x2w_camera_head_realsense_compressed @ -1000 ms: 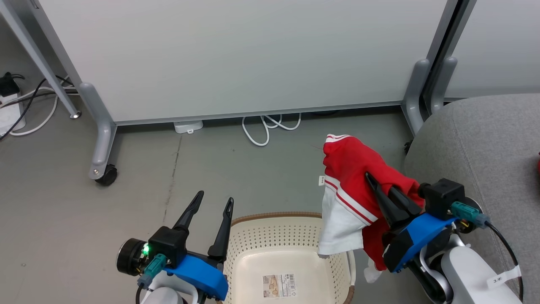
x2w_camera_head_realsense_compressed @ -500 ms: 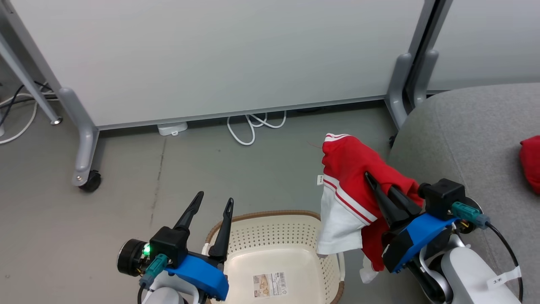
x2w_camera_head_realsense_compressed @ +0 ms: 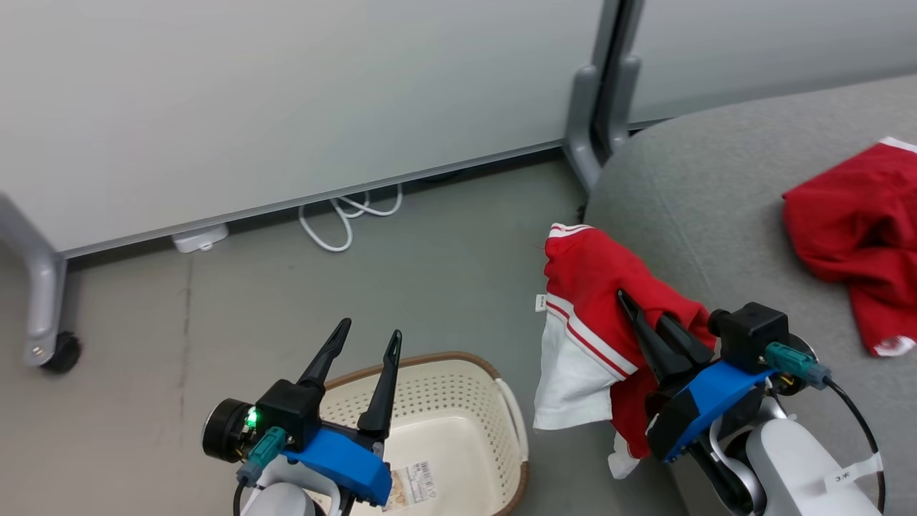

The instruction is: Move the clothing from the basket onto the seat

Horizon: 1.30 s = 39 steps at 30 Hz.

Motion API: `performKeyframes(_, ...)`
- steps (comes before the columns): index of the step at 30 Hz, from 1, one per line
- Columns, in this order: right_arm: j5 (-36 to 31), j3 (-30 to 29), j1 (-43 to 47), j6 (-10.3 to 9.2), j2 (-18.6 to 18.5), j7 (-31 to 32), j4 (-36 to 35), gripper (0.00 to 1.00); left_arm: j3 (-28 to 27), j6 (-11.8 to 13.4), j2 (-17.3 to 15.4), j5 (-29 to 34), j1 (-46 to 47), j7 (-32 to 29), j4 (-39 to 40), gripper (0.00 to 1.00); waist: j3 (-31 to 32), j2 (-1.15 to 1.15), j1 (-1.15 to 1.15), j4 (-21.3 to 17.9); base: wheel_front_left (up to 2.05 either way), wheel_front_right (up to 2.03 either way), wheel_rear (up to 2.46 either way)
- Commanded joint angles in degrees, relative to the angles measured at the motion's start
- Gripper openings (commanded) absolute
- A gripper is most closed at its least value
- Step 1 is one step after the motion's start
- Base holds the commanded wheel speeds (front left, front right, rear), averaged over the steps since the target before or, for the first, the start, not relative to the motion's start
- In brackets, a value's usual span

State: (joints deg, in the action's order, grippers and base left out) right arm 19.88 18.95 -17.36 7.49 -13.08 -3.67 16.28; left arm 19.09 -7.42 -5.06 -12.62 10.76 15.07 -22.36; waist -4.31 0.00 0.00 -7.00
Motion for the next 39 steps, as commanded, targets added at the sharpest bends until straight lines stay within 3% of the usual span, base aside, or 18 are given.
performKeyframes(1,-0.1,-0.2,0.5,0.02,0.1,-0.6,-0.2,0.00,0.0,-0.1,-0.1,-0.2,0.8,0.1,0.1,1.00,-0.5,0.00,0.00,-2.7,0.00,0.00,0.00)
performKeyframes(22,0.3,-0.5,1.0,0.01,1.4,-1.7,0.8,0.00,0.8,-0.1,-1.4,-0.3,2.1,0.1,0.0,1.00,-2.4,0.00,0.00,-17.5,0.00,0.00,0.00)
performKeyframes(39,0.5,-0.6,1.1,0.02,1.9,-2.6,1.8,0.00,1.5,-0.1,-2.0,-0.3,2.2,0.1,-0.4,1.00,-2.7,0.00,0.00,-20.3,0.00,0.00,0.00)
